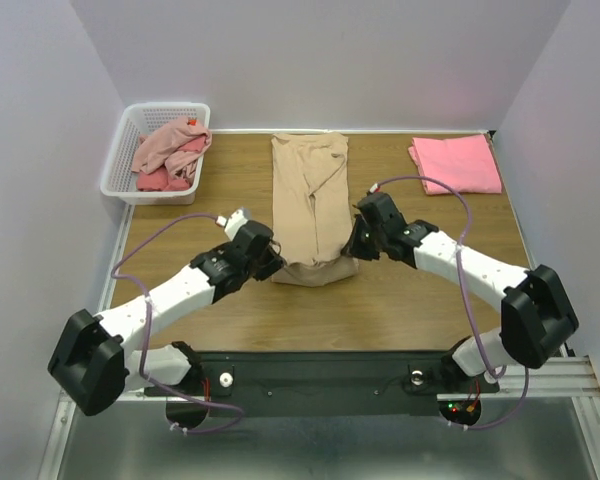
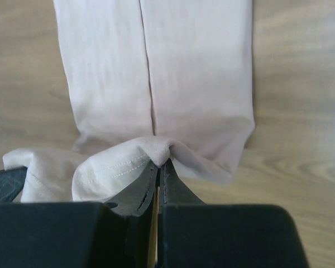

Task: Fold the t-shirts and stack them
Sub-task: Fold the tshirt

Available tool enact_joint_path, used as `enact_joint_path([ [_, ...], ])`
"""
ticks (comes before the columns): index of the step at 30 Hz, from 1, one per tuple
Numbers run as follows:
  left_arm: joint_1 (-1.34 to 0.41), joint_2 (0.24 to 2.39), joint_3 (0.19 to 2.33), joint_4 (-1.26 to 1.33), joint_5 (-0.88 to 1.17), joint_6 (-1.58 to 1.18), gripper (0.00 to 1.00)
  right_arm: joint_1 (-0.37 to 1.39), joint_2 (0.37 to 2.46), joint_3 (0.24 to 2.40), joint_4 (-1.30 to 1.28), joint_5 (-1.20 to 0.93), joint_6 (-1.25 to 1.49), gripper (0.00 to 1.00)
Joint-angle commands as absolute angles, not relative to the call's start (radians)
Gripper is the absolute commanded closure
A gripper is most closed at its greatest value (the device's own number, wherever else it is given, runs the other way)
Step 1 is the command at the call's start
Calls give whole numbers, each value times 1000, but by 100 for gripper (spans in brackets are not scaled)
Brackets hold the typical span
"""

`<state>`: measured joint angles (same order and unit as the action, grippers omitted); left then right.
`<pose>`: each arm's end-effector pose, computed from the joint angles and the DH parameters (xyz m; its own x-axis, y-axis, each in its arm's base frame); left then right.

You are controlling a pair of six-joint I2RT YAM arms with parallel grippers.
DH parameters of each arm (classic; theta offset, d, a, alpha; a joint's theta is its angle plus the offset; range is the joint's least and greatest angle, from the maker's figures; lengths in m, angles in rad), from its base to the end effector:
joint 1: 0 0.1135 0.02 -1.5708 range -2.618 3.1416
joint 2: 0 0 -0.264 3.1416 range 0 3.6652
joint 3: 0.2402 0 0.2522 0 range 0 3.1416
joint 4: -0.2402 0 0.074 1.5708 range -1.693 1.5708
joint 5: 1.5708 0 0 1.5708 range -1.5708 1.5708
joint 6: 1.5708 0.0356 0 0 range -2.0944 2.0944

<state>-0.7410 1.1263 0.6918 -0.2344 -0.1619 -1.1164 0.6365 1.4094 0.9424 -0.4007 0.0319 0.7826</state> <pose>0.1806 -0.1575 0.2355 -0.7156 -0.5472 -0.4342 -0.1596 0.7332 -0.6610 0.2372 0.1739 0.2338 -0.8422 0.2539 -0.4756 0.0231 0.8984 0.4387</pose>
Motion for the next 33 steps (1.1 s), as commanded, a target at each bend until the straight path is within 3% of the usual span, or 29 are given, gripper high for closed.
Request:
enact_joint_path([
  [1, -681, 1235, 836, -215, -218, -964, 100, 620, 1485, 1072, -388, 175, 727, 100],
  [13, -513, 1541, 1116, -138, -166, -796, 100, 520, 1738, 1359, -387, 215, 640, 100],
  [33, -419, 1862, 1420, -133, -123, -657, 100, 414, 2011, 1631, -383, 133, 563, 100],
])
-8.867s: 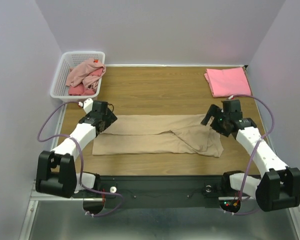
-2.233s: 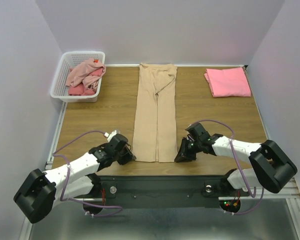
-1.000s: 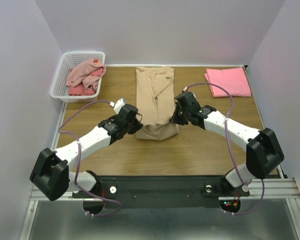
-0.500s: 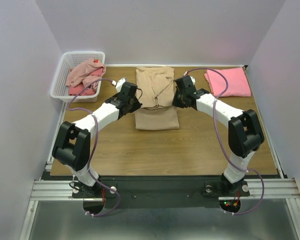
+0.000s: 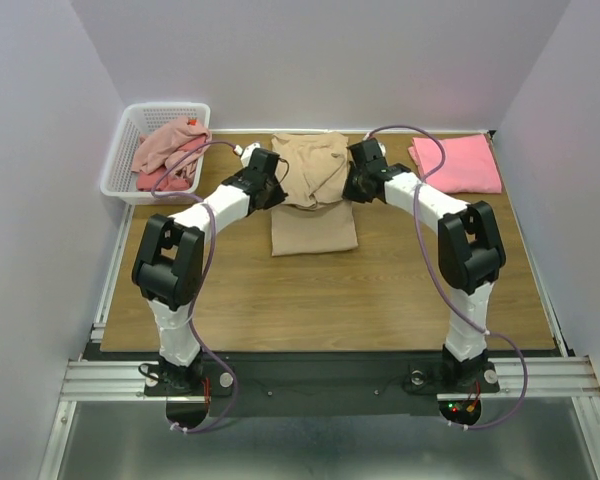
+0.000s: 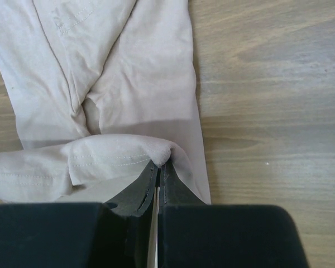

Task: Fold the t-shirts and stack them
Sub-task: Fold the tshirt

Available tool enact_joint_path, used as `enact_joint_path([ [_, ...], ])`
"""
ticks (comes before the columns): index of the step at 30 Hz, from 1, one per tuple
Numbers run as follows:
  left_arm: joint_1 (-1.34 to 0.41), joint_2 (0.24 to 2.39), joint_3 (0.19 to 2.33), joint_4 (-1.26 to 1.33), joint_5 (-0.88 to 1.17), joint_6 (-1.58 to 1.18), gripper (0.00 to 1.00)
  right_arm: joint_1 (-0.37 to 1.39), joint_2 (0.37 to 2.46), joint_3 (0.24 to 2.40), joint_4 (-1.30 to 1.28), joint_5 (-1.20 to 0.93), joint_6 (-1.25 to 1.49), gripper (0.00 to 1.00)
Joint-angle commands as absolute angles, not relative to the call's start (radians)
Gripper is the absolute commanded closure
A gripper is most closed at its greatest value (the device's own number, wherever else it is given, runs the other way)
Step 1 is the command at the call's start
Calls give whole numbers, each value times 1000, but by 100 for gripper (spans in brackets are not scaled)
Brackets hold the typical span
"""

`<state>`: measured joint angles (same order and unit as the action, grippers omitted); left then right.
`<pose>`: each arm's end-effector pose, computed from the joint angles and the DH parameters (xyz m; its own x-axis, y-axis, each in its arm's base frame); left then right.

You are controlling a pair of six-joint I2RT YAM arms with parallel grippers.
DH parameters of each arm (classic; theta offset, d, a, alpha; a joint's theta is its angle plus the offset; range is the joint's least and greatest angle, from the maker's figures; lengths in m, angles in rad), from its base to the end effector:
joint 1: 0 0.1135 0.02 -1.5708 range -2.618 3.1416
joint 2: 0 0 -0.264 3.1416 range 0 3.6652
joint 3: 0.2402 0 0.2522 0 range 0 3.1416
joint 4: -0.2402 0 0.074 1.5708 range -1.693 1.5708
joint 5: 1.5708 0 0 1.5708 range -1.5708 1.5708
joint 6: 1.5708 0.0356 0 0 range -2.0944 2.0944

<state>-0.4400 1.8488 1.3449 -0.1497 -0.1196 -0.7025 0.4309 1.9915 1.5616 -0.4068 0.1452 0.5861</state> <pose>0.3843 -0.1762 0.2351 -0.6378 -0.4088 -0.6528 -0.0981 0.8837 -0.4576 0.4098 0.1827 0.2258 -0.7419 0.2613 -0.6175 0.1022 0.9542 0.2810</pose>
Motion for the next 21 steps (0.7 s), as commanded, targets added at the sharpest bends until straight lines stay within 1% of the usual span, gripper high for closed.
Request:
enact_joint_path([
  [1, -416, 1870, 1425, -132, -121, -652, 100, 411, 2019, 1638, -383, 133, 563, 100],
  [14, -394, 1999, 1551, -155, -92, -618, 100, 380, 2117, 1709, -382, 89, 554, 100],
  [16, -391, 2025, 1568, -170, -87, -612, 100, 380, 2126, 1723, -382, 84, 557, 96],
  [17, -390, 2031, 1587, -178, -86, -612, 97, 380, 2132, 1726, -382, 86, 557, 93],
  [18, -388, 2039, 1592, -179, -84, -606, 85, 380, 2134, 1729, -382, 92, 558, 90],
  [19, -388, 2042, 1595, -178, -83, -607, 68, 379, 2132, 1733, -382, 97, 561, 82],
  [21, -388, 2039, 1598, -178, -77, -604, 56, 379, 2129, 1743, -383, 103, 560, 75],
])
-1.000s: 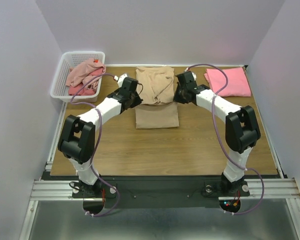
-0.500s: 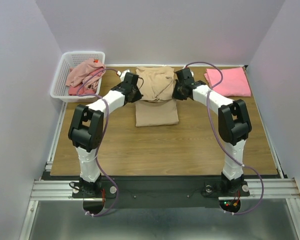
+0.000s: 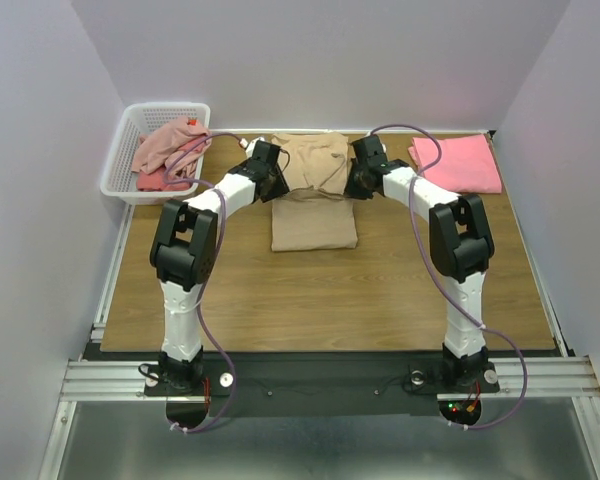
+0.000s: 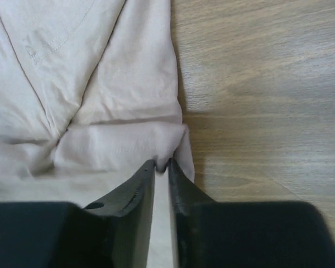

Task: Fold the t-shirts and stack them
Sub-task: Fold the tshirt

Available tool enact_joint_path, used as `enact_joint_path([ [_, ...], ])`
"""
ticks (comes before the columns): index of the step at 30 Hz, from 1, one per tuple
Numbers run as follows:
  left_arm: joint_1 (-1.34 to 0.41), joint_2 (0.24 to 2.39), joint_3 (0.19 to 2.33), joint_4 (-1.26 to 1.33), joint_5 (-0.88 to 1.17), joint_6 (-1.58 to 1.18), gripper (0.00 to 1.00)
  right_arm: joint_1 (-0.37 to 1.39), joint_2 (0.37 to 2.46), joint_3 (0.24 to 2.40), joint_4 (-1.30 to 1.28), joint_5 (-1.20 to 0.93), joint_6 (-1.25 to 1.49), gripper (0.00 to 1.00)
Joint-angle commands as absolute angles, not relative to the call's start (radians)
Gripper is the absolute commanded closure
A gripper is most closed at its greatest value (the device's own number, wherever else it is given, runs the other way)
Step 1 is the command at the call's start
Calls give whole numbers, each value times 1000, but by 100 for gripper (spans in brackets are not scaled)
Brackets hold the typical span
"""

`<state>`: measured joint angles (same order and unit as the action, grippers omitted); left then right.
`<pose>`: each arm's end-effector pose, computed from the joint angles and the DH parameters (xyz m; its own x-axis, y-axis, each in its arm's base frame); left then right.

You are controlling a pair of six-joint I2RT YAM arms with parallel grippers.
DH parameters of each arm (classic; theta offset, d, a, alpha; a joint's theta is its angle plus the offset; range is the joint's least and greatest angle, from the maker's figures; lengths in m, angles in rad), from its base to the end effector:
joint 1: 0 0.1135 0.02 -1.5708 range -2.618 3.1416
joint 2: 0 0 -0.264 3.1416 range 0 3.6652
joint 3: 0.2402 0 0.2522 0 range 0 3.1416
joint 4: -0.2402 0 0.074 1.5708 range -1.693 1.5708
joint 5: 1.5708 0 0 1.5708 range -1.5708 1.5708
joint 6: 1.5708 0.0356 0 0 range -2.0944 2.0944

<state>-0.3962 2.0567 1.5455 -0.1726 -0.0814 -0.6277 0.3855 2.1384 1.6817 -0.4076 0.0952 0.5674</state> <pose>0.4358 -0.1792 0.2103 -0.6635 -0.3569 -0.6576 -0.0780 0.9071 -0.4137 0.4454 0.1771 0.1987 -0.7648 0.2670 -0.5863 0.1114 0.9512 0.2879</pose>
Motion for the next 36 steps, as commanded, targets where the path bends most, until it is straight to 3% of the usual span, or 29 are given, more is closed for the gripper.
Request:
enact_joint_path([
  [1, -388, 2025, 1595, -176, -77, -607, 47, 379, 2125, 1749, -383, 100, 554, 64],
  [3, -388, 1993, 1579, -176, -78, -607, 36, 379, 2103, 1743, -382, 75, 545, 47],
  [5, -388, 1961, 1545, -176, -80, -609, 30, 379, 2082, 1711, -383, 51, 542, 38],
  [7, -390, 1901, 1513, -175, -78, -611, 20, 379, 2033, 1674, -383, 23, 537, 17],
  [8, -391, 1876, 1464, -173, -77, -615, 17, 379, 2008, 1617, -382, 5, 538, 0],
  [10, -394, 1797, 1357, -147, -68, -623, 2, 379, 1936, 1544, -382, -29, 552, 0],
  [16, -428, 1599, 1062, -40, -18, -683, 2, 388, 1711, 1211, -338, -120, 577, 0],
  [21, -449, 1559, 887, 38, 29, -730, 2, 388, 1640, 1072, -292, -126, 600, 1],
  [25, -449, 1574, 850, 70, 46, -749, 2, 390, 1672, 1049, -270, -170, 621, 10],
  [29, -449, 1580, 825, 97, 51, -761, 12, 388, 1710, 1034, -233, -196, 635, 29],
  [36, -449, 1655, 821, 132, 72, -764, 41, 388, 1764, 1023, -187, -215, 644, 38],
])
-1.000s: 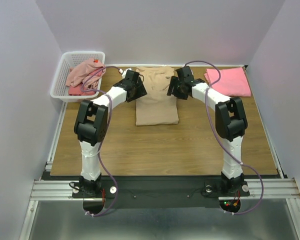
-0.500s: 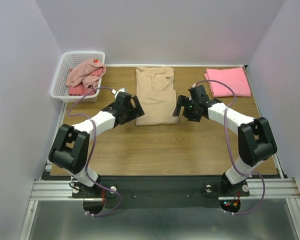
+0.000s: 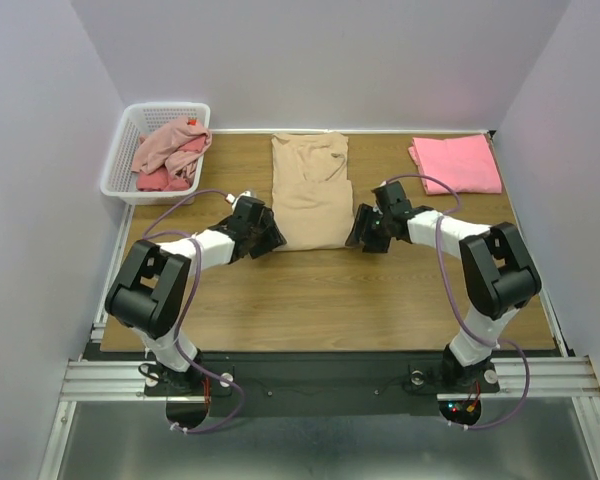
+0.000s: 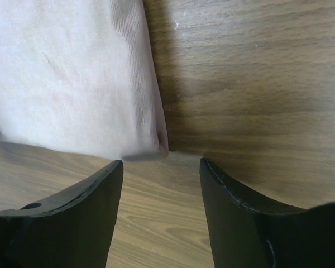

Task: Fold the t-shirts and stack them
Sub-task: Fold the tshirt

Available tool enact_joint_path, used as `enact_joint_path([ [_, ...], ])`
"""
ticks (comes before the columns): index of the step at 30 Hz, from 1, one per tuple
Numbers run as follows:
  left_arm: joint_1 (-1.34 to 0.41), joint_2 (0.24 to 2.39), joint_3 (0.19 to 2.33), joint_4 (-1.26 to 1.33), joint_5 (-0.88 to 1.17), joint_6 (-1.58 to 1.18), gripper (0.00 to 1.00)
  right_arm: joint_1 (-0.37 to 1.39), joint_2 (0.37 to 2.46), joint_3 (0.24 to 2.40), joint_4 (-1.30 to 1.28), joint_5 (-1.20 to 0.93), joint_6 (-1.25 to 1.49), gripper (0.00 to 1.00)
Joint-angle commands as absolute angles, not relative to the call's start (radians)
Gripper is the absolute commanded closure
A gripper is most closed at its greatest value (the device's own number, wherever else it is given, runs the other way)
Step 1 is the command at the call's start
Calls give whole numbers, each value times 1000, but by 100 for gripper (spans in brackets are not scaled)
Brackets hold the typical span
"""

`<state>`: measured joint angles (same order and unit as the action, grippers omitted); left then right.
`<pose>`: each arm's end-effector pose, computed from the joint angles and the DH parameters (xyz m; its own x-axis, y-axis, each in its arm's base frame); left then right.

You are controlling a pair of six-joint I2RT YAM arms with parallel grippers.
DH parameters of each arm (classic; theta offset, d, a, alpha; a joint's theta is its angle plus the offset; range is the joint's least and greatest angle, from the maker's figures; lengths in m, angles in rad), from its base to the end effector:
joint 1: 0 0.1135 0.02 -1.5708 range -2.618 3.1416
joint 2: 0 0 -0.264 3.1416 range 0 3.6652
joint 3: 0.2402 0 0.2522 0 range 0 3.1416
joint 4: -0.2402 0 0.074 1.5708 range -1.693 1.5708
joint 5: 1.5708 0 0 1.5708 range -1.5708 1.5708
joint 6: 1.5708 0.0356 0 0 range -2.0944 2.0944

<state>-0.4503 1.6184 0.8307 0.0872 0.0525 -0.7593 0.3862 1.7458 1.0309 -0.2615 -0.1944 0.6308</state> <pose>0.2978 -0.1460 0.1753 -0.7450 -0.4034 -0.5312 -0.0581 0.8326 -0.5508 0.3228 0.1387 0.1679 -0.8968 0.2600 -0.3578 0.0733 0.8851 0.4595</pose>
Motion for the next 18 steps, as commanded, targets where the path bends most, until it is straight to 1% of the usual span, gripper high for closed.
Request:
enact_joint_path([
  [1, -449, 1673, 822, 133, 78, -764, 47, 388, 1769, 1023, -186, -212, 644, 39],
  [4, -449, 1697, 830, 137, 86, -764, 61, 388, 1782, 1025, -183, -212, 644, 48],
  [5, -448, 1697, 830, 137, 84, -765, 62, 388, 1789, 1026, -181, -213, 644, 52],
  [6, -448, 1698, 830, 137, 83, -765, 64, 390, 1792, 1026, -179, -213, 643, 55],
  [7, -448, 1698, 830, 137, 75, -768, 71, 388, 1798, 1028, -178, -209, 640, 60],
  [8, -448, 1697, 830, 137, 71, -769, 76, 388, 1802, 1028, -178, -204, 638, 61],
  [9, -448, 1701, 831, 133, 63, -769, 85, 388, 1809, 1028, -176, -198, 638, 65],
  [10, -448, 1704, 836, 130, 60, -762, 87, 388, 1812, 1026, -178, -198, 638, 67],
  [12, -448, 1716, 851, 121, 55, -756, 97, 388, 1818, 1022, -175, -212, 640, 68],
  [13, -448, 1727, 854, 118, 57, -752, 100, 388, 1818, 1020, -173, -216, 638, 72],
  [15, -448, 1727, 851, 124, 74, -739, 100, 388, 1806, 1016, -173, -239, 631, 83],
  [16, -448, 1720, 844, 126, 78, -738, 100, 388, 1796, 1009, -173, -248, 626, 94],
  [18, -451, 1674, 801, 135, 84, -739, 100, 388, 1738, 977, -175, -274, 614, 100],
])
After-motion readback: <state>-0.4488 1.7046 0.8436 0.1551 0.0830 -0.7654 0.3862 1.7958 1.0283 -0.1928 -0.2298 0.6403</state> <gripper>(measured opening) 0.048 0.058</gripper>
